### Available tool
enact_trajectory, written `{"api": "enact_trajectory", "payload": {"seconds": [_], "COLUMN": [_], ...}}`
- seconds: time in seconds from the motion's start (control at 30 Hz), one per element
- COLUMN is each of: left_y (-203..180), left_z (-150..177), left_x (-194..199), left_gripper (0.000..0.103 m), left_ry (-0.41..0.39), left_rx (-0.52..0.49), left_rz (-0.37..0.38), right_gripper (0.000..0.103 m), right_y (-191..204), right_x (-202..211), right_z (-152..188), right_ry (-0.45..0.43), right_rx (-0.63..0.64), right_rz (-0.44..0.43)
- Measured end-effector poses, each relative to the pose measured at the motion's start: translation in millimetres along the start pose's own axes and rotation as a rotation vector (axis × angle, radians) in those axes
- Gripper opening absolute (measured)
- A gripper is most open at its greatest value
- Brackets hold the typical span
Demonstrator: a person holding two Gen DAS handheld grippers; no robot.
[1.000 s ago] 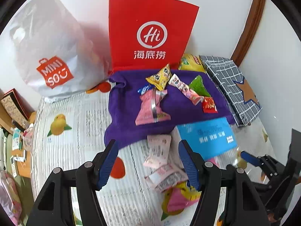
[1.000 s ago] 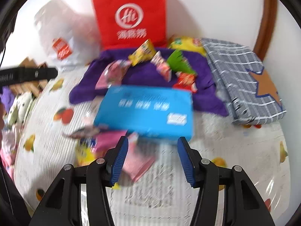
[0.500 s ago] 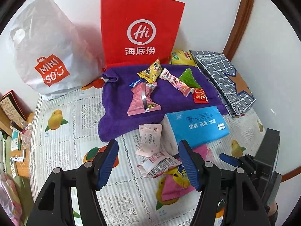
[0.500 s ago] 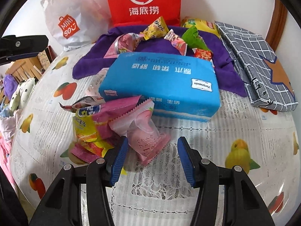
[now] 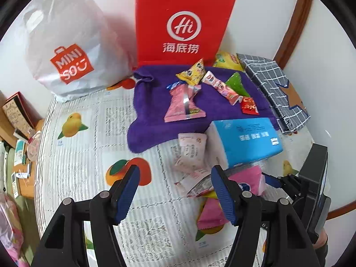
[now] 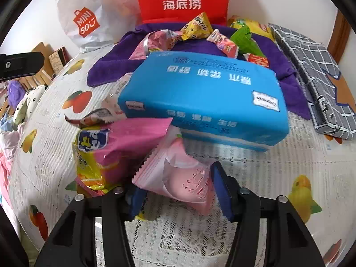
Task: Organize snacks
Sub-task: 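Grasp the pink translucent packet with the right tool while the left tool grasps the white wafer packet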
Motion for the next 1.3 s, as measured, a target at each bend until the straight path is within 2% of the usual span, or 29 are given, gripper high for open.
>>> {"api": "enact_trajectory", "payload": {"seconds": [0.07, 0.2, 0.3, 0.43, 0.5, 0.67, 1.07, 1.3], "left_y": [4, 9, 11, 11, 10, 2, -12, -10], "left_z": [3, 12, 17, 20, 18, 10, -14, -15], "left_x": [-1, -5, -11, -23, -30, -48, -106, -137], "left_gripper": [0.064, 0.064, 0.064, 0.064, 0.064, 0.064, 0.063, 0.064], "left_ry": [0.004, 0.016, 0.028, 0.045, 0.051, 0.075, 0.166, 0.221], "left_rx": [0.008, 0.025, 0.045, 0.069, 0.074, 0.038, -0.035, -0.044], "left_rz": [-0.002, -0.011, -0.008, -0.003, -0.004, -0.026, -0.037, -0.031], "right_gripper": [0.029, 0.029, 0.029, 0.029, 0.029, 0.029, 0.028, 0.028], "right_y": [-5, -32, -61, -86, -91, -94, -114, -122], "right_x": [0, 14, 25, 20, 11, 4, 2, -6], "right_z": [3, 9, 14, 22, 29, 36, 20, 19], "right_ry": [0.0, -0.027, -0.057, -0.037, -0.014, -0.027, -0.048, -0.035], "right_rx": [-0.001, -0.053, -0.109, -0.167, -0.172, -0.172, -0.222, -0.232], "right_rz": [0.017, 0.047, 0.105, 0.137, 0.144, 0.133, 0.129, 0.13]}}
Point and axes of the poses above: each gripper's, at about its wrist camera, not at the fingertips, and x roughly against the way its jaws point, y to its left, z to its underside, the point moved 5 cm from there along -x, roughly the way its jaws point, and after that the axes turned 10 degrees about z, right-handed, at the moved point
